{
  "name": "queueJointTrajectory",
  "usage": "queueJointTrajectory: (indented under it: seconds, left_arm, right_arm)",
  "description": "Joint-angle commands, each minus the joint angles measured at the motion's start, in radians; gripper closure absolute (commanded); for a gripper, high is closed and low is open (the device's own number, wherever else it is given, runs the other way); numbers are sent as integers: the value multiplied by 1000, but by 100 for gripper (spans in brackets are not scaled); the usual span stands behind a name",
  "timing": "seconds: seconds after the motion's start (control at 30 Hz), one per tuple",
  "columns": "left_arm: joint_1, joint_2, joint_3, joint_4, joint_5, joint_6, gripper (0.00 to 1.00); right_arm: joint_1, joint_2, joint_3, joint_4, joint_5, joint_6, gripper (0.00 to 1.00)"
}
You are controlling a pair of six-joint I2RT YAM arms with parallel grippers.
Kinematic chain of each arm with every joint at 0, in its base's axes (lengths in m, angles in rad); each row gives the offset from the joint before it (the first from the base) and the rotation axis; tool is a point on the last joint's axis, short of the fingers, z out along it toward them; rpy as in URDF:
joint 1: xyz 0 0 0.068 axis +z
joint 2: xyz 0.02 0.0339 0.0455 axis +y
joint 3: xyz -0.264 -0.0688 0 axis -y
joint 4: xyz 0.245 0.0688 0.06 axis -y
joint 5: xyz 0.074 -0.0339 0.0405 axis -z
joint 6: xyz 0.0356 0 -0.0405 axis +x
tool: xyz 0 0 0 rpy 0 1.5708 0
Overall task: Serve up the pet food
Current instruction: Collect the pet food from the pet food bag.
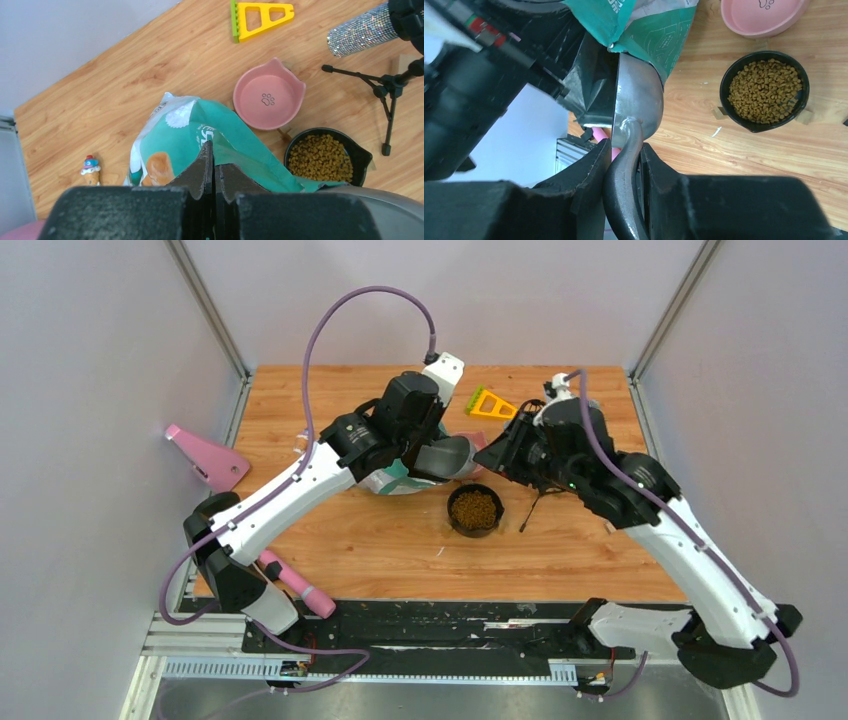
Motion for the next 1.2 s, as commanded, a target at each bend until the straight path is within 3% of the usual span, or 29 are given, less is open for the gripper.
queueJointTrajectory:
  seconds: [0.0,0.47,0.7,0.9,1.17]
  left_arm:
    - [0,-16,31,85,52,-11,100]
    - [-97,51,72,84,-55,-30,100]
    - [-104,58,78,72,-79,-65,100]
    - [-106,45,79,63,-82,-95,100]
    - [-105,32,76,59,-103,-110,100]
  right_arm:
    - [-2,90,77,-11,26,54,100]
    - [53,398,71,30,237,147,100]
    - [57,366,-105,309,198,164,100]
    - [56,263,-341,621,179,224,100]
    - [54,131,-539,928,142,255,100]
